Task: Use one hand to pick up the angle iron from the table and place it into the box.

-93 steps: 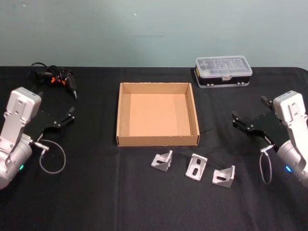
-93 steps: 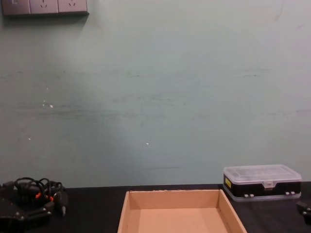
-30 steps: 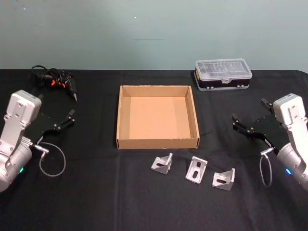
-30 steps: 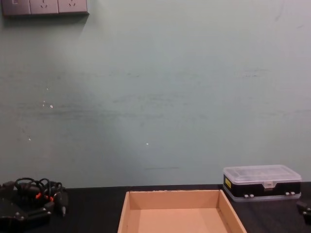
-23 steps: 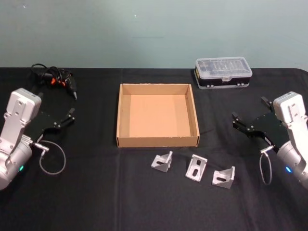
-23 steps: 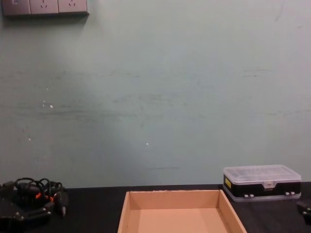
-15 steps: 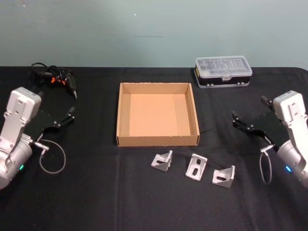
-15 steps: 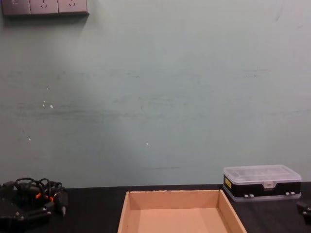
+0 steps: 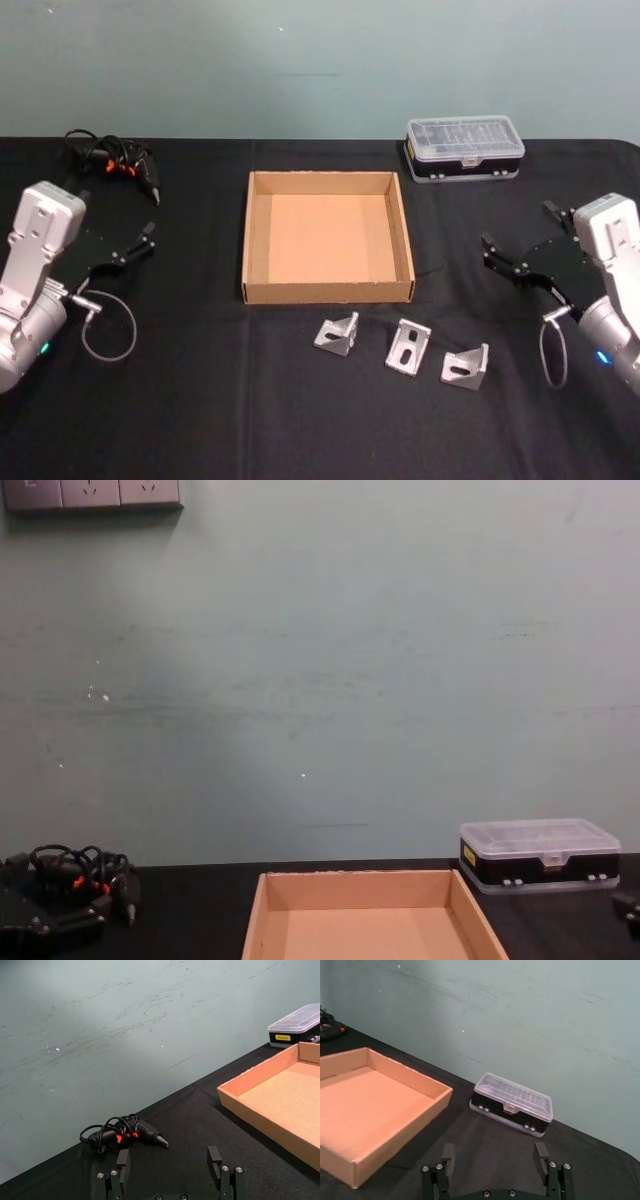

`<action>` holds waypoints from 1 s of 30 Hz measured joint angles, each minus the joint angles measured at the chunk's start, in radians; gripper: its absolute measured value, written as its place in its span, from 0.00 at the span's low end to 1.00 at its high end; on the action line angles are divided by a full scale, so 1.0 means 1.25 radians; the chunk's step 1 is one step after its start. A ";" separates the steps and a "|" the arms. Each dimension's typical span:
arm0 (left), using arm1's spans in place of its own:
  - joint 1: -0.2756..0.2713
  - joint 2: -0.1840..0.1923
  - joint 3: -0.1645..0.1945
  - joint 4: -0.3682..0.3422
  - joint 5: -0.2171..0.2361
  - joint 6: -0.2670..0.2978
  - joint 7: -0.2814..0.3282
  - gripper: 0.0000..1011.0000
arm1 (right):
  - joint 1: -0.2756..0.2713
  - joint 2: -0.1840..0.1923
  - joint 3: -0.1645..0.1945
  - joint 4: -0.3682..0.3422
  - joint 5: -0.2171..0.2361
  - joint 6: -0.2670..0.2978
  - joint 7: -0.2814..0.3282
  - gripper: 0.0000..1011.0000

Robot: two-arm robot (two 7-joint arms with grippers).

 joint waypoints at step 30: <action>0.000 0.000 0.000 0.000 0.000 0.000 0.000 1.00 | -0.226 0.200 0.106 -0.246 0.111 0.044 0.248 0.99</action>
